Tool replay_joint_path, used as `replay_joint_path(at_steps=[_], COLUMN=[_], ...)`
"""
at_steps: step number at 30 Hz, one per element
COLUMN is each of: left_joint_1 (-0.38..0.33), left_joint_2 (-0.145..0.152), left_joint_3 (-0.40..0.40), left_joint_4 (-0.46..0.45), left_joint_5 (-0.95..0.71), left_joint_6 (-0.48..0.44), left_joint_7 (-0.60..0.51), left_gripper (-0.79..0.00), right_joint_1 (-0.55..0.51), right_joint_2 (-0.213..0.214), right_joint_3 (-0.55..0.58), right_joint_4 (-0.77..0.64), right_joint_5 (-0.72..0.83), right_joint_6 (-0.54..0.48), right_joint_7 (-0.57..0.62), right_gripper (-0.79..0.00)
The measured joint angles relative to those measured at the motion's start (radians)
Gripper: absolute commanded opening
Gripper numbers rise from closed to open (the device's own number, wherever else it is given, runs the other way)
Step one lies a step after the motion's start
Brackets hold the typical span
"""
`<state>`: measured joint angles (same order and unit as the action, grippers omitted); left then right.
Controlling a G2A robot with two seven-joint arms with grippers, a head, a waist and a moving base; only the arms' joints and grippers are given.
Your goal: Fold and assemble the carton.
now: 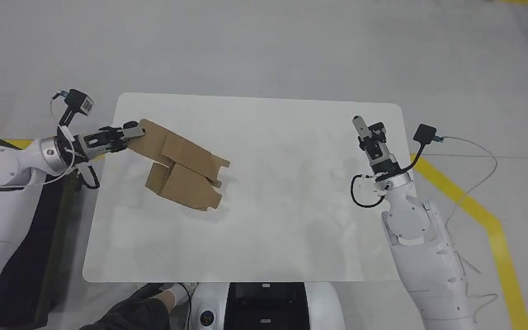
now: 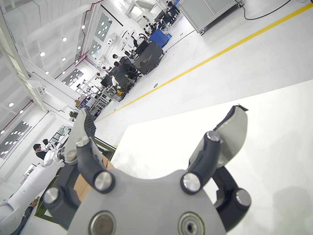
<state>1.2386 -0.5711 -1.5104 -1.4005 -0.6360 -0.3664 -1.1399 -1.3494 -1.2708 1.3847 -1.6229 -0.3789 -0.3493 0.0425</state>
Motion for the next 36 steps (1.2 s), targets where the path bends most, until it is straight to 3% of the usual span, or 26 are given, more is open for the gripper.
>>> replay_joint_path(at_steps=[4,8,16,25,36], left_joint_1=[0.027,-0.003,-0.15,-0.32,-0.332], left_joint_2=[-0.004,-0.013,-0.044,-0.097,-0.103], left_joint_3=[-0.011,0.01,0.116,0.277,0.293], left_joint_4=[-0.093,-0.123,-0.08,0.022,0.037], left_joint_5=[-0.014,-0.076,-0.076,-0.069,-0.069], left_joint_6=[0.046,0.12,0.192,0.19,0.181], left_joint_7=[0.034,0.032,0.043,0.002,-0.011], left_gripper=[-0.785,-0.785,-0.785,-0.785,-0.785], right_joint_1=[0.0,0.0,0.0,0.0,0.0], right_joint_2=[0.0,0.0,0.0,0.0,0.0], right_joint_3=[0.0,0.0,0.0,0.0,0.0], right_joint_4=[0.0,0.0,0.0,0.0,0.0], right_joint_5=[0.0,0.0,0.0,0.0,0.0], right_joint_6=[0.0,0.0,0.0,0.0,0.0], right_joint_7=[0.0,0.0,0.0,0.0,0.0], right_gripper=[0.0,0.0,0.0,0.0,0.0])
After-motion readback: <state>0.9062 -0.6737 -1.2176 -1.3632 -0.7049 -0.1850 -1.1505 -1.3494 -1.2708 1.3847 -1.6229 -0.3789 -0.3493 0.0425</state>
